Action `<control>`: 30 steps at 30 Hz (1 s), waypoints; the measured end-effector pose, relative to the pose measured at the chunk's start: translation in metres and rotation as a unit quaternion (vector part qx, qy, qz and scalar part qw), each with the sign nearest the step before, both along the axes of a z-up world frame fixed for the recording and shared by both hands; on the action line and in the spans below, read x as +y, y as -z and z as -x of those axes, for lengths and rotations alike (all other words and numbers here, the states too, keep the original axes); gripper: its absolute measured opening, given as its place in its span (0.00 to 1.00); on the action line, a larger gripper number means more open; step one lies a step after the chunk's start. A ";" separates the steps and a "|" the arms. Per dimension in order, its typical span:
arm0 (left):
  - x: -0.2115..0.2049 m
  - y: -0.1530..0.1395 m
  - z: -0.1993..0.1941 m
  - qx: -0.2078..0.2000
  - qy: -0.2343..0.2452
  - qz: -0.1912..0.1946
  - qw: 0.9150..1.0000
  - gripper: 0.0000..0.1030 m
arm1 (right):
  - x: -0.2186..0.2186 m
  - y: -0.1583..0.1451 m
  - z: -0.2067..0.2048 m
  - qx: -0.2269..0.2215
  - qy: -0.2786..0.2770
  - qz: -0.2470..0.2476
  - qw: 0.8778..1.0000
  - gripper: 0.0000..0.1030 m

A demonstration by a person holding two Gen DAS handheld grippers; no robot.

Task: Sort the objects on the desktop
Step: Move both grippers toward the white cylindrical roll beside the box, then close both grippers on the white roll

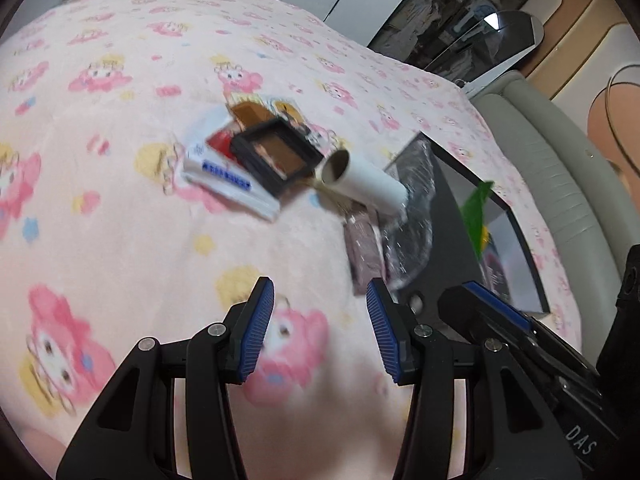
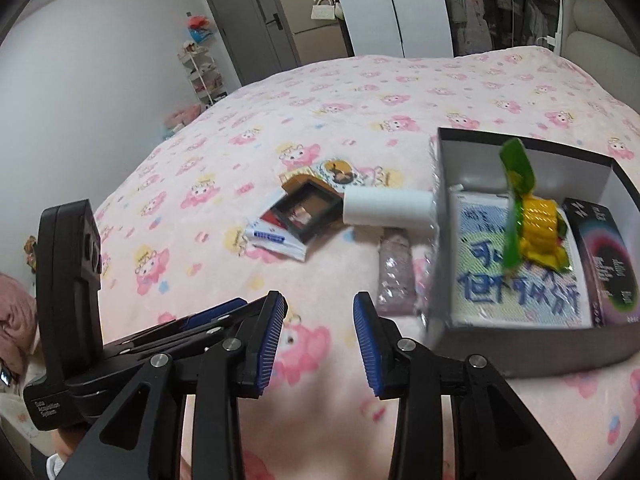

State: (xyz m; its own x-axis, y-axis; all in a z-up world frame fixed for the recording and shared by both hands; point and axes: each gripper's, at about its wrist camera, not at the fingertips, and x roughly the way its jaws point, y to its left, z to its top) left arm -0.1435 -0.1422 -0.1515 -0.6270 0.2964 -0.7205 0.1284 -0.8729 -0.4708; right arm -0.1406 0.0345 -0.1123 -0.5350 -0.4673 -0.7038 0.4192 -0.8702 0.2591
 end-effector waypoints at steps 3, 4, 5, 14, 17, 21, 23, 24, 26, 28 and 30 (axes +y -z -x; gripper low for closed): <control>-0.007 -0.003 0.018 0.012 0.000 -0.004 1.000 0.47 | -0.005 -0.001 0.017 0.001 0.014 -0.003 1.000 0.33; -0.010 -0.004 0.024 0.016 -0.001 -0.006 1.000 0.47 | -0.007 -0.001 0.022 0.002 0.017 -0.004 1.000 0.33; -0.013 -0.003 0.031 0.019 -0.002 -0.011 1.000 0.47 | -0.010 -0.002 0.029 0.004 0.019 -0.008 1.000 0.33; -0.026 -0.005 0.091 0.003 0.027 -0.023 0.999 0.33 | -0.023 0.010 0.082 -0.018 0.083 -0.010 0.996 0.33; -0.029 -0.003 0.111 -0.011 0.054 -0.024 0.998 0.30 | -0.024 0.019 0.093 -0.029 0.103 0.003 0.994 0.31; -0.027 0.003 0.131 -0.022 0.087 -0.046 0.995 0.30 | -0.035 0.029 0.100 -0.033 0.108 -0.019 0.993 0.30; -0.021 0.009 0.140 -0.034 0.098 -0.055 0.993 0.30 | -0.037 0.034 0.103 -0.038 0.112 -0.016 0.993 0.30; -0.018 0.012 0.145 -0.039 0.102 -0.059 0.992 0.30 | -0.038 0.037 0.104 -0.041 0.113 -0.015 0.993 0.30; -0.012 0.019 0.151 -0.048 0.104 -0.065 0.991 0.30 | -0.040 0.040 0.106 -0.041 0.116 -0.017 0.992 0.30; -0.006 0.024 0.155 -0.056 0.112 -0.078 0.989 0.29 | -0.042 0.043 0.108 -0.041 0.118 -0.020 0.992 0.30; 0.000 0.028 0.157 -0.056 0.115 -0.084 0.988 0.17 | -0.043 0.046 0.110 -0.045 0.115 -0.024 0.992 0.31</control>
